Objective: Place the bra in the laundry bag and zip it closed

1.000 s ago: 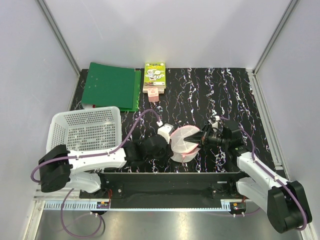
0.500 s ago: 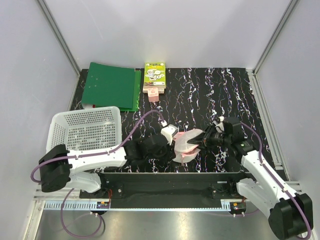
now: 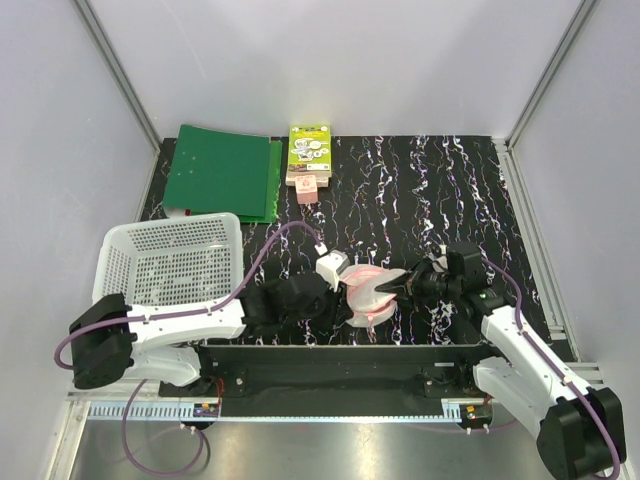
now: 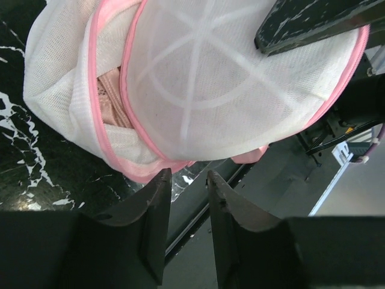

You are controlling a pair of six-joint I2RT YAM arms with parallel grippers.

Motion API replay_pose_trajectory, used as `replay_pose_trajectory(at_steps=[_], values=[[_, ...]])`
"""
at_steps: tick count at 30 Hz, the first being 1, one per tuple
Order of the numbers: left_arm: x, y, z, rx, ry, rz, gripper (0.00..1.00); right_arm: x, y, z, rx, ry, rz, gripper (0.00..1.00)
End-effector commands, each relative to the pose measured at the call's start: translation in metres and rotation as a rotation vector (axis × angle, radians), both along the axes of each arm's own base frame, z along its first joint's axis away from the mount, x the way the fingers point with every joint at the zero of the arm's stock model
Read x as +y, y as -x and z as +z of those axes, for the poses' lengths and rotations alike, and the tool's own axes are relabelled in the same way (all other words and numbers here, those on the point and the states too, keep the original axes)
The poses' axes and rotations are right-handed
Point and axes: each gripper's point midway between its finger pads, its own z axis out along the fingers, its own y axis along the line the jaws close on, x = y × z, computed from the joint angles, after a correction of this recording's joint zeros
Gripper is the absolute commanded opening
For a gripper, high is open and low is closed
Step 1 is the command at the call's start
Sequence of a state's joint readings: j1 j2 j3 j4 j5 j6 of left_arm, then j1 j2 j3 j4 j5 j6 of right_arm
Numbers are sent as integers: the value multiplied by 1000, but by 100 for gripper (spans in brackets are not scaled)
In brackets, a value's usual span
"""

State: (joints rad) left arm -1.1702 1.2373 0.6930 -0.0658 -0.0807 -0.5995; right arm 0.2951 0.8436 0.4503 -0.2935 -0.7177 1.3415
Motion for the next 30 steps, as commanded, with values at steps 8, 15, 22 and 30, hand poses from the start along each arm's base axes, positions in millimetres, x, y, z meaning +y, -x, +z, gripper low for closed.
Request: replay_pose_trajectory(at_steps=[8,15,22,30], values=[[-14,-8,9,17,71,65,38,-1,-20,25,60,-139,-171,1],[-9,-18,0,3,-15,111,36,0,-21,28,77,-163,-181,0],[-14,-24,8,-15,6,127,47,-1,-18,27,76,-177,-182,0],[-10,-37,7,-20,-1,175,38,0,-16,28,85,-190,-180,0]])
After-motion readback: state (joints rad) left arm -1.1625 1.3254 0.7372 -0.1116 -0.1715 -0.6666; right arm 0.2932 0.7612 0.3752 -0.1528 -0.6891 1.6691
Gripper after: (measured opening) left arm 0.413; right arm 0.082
